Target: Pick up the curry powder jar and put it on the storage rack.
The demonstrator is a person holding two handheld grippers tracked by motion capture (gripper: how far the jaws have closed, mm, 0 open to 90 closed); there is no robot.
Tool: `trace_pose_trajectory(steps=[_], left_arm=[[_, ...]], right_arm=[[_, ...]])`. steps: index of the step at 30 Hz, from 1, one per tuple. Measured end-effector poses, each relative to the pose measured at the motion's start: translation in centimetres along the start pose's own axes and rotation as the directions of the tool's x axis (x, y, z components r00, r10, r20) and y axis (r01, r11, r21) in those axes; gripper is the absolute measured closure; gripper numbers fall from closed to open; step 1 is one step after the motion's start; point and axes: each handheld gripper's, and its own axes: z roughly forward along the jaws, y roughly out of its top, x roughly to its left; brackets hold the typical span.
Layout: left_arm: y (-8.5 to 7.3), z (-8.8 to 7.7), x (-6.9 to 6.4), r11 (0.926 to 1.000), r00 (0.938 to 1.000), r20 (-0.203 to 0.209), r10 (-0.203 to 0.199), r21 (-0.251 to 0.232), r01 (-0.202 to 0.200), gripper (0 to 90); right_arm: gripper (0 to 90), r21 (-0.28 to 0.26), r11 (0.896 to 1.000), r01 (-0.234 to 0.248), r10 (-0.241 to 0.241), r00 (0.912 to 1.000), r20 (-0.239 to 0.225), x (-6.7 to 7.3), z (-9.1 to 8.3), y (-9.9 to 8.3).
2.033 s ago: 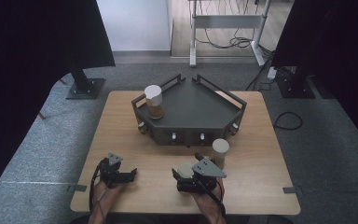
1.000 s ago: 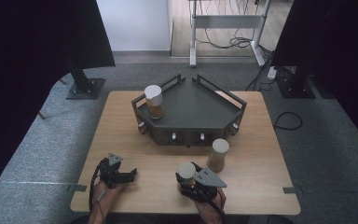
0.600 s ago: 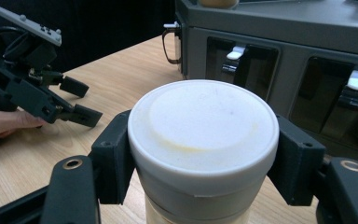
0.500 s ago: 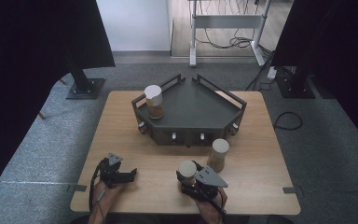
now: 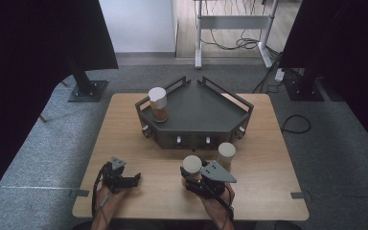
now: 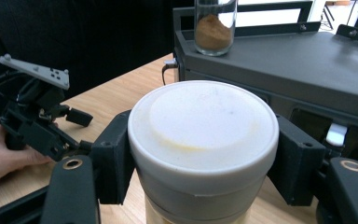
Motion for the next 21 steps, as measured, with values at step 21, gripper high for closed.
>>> trace_pose_trajectory(steps=[21], left_arm=[[0.0,0.0,-0.1,1.0000,1.0000,-0.002,-0.003,-0.001,0.003,2.2]], right_arm=[[32.7,0.004,1.000,0.003,-0.003,0.9996,-0.029,-2.0,1.4,5.3]])
